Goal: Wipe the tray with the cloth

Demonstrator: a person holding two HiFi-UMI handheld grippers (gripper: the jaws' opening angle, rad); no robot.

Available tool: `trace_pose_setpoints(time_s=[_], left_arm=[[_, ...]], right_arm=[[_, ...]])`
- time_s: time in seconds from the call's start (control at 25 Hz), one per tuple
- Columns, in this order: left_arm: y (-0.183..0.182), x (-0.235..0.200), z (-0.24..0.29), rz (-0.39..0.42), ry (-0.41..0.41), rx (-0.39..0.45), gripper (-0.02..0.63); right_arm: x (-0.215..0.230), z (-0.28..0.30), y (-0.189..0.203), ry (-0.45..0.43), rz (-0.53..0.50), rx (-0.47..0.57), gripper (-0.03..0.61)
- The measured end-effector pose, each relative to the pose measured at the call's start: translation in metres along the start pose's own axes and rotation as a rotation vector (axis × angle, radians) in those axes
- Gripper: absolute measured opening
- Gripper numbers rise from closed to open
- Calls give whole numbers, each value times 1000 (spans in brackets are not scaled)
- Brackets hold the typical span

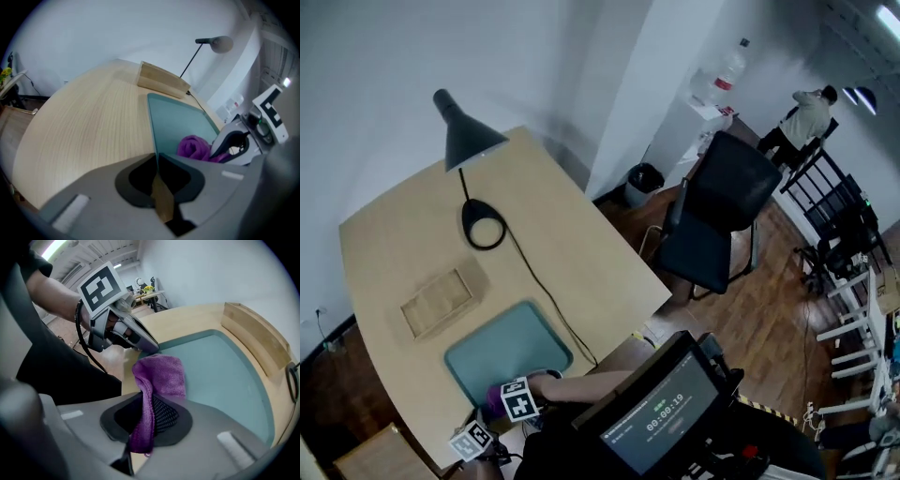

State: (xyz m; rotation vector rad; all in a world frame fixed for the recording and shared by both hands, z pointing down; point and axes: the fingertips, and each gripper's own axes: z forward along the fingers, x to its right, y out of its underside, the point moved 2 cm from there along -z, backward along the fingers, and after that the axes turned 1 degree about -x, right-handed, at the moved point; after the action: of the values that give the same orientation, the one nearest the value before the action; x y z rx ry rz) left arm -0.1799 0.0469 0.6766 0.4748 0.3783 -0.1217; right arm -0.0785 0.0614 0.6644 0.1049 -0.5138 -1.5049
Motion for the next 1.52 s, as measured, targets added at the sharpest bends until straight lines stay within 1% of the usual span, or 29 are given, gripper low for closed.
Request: trace_pose_setpoints(time_s=[0.12, 0.24, 0.36, 0.64, 0.68, 0.76, 0.84, 0.92, 1.0, 1.04, 1.08, 1.16, 1.2, 1.36, 1.52], left_arm=[[-3, 5, 1, 15, 9, 3, 44], [-6, 8, 3, 22, 21, -5, 44], [-8, 8, 4, 22, 30, -14, 44], [-6, 7, -1, 15, 36, -14, 46], [-5, 7, -2, 14, 36, -16, 46], [-3, 9, -3, 12, 41, -21, 46], [-1, 13, 3, 15, 56, -26, 46], [0, 14, 11, 25, 63, -20, 46], [-1, 9, 10, 42, 43, -5, 46], [-4, 9, 8, 46, 36, -2, 46], [-9, 12, 7, 42, 37, -5, 45], [-18, 16, 4, 27, 33, -15, 46], [-19, 15, 3, 23, 26, -16, 46], [-9, 17, -2, 13, 29, -17, 44], [-9, 17, 1, 9, 31, -14, 44]], right_arm=[[4, -10, 2, 22, -2, -5, 48], [24, -17, 1, 68, 16, 16, 48], [60, -29, -3, 145, 44, 35, 48], [168, -62, -5, 319, 120, 21, 48], [178, -66, -6, 331, 126, 13, 48], [185, -70, -4, 318, 140, 4, 49], [183, -68, 3, 304, 144, -6, 48], [177, -63, 11, 317, 130, -17, 48], [170, -65, 16, 352, 118, -30, 48], [166, -70, 16, 352, 117, -29, 48], [160, -72, 14, 321, 123, -21, 49], [141, -71, 12, 229, 138, -2, 48], [132, -69, 13, 206, 136, 2, 48], [88, -59, 23, 148, 132, 12, 48], [51, -53, 38, 91, 133, 4, 49]])
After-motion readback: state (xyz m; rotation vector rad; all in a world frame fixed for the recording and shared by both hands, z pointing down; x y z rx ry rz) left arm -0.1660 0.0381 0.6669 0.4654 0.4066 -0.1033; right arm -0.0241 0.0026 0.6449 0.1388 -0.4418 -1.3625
